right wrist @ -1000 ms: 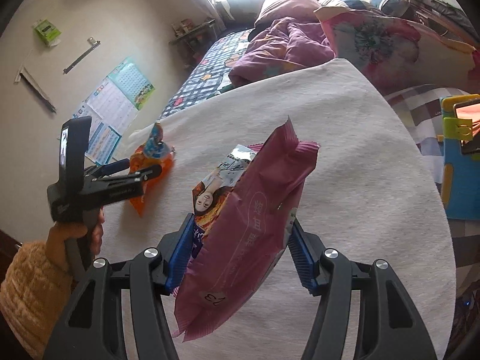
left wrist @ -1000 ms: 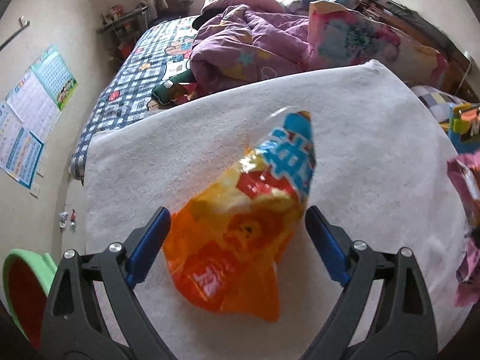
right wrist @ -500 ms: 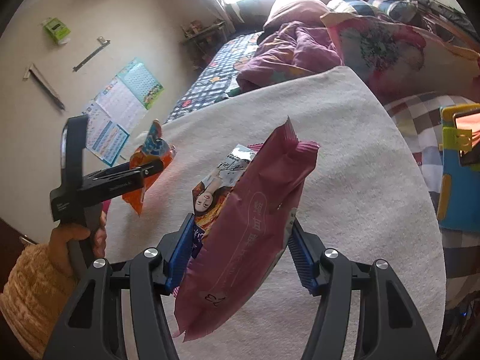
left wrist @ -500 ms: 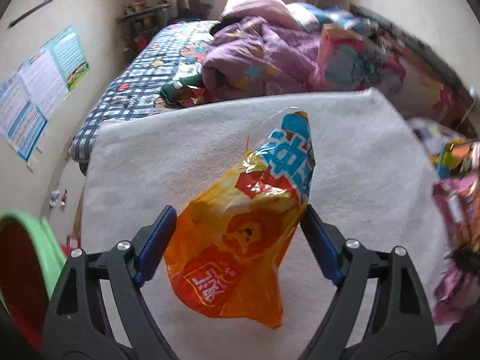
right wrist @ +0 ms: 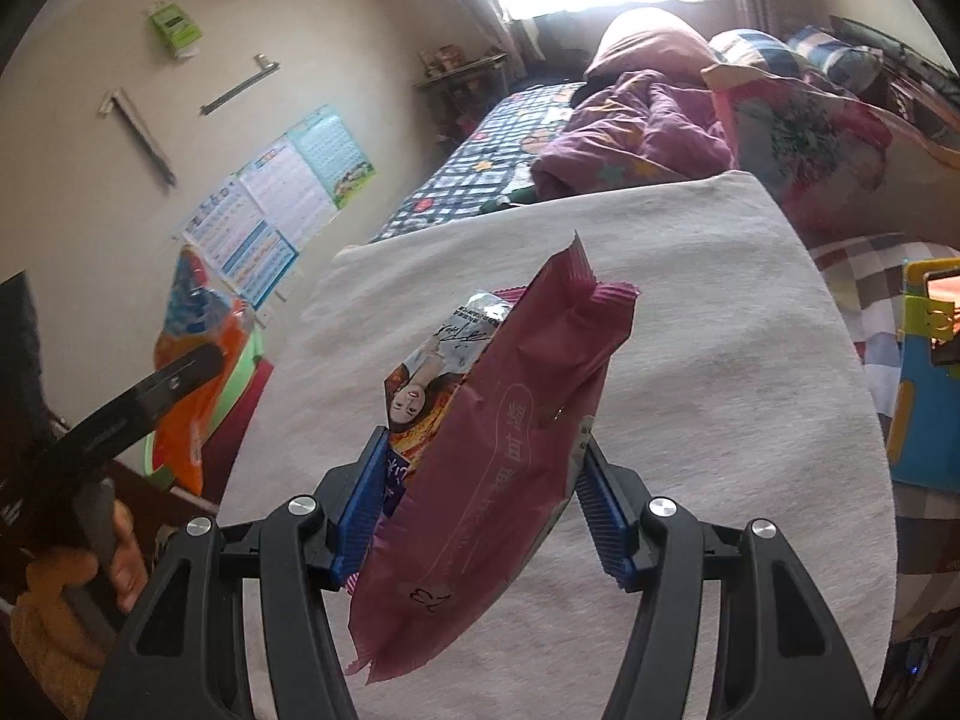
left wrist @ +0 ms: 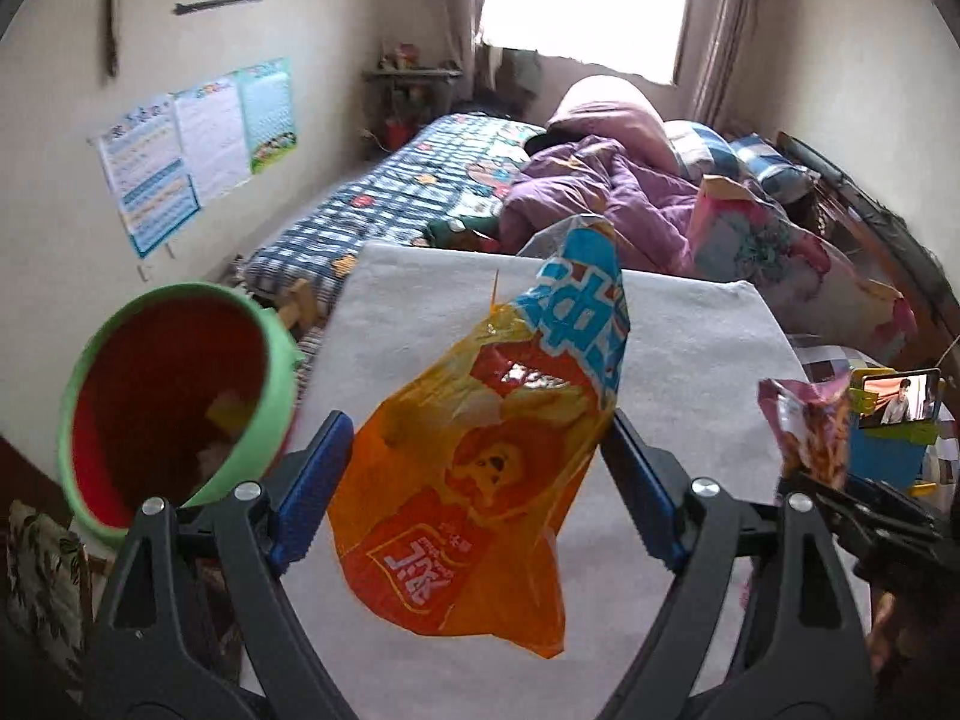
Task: Collect trash
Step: 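Carry the orange bag and pink bag over the red bin with both grippers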
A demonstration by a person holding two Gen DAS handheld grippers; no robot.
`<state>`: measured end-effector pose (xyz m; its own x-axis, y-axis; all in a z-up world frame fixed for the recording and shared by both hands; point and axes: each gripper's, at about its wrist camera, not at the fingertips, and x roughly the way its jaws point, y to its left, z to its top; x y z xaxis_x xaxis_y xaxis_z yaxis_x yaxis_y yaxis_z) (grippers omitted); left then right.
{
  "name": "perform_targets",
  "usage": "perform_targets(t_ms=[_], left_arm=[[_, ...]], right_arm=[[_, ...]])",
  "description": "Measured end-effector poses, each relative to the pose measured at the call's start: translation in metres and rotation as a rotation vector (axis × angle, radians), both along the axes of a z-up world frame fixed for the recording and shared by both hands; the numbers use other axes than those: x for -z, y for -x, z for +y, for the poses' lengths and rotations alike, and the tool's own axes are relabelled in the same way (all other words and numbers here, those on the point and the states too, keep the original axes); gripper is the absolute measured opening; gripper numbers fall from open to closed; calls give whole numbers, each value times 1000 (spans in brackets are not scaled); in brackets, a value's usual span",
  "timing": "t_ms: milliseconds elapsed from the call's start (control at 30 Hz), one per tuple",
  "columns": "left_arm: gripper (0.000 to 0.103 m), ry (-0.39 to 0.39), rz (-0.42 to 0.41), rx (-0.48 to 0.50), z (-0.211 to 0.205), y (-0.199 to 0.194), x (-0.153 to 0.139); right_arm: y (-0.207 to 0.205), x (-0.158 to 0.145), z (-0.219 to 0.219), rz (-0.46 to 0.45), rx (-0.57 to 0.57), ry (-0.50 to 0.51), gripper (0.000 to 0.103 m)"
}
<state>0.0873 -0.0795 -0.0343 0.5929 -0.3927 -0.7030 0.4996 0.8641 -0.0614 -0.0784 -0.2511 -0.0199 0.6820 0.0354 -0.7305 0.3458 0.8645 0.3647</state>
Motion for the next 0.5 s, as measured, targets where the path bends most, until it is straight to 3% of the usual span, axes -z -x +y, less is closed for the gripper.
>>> perform_targets(t_ms=[267,500], left_arm=[[82,-6,-40,-98,43,13,-11],[82,-8,-35,-196,83,2,-9]], right_arm=[[-23,-2,41,-10,-113,7,58],[-50,1,76,-7,-199,14,58]])
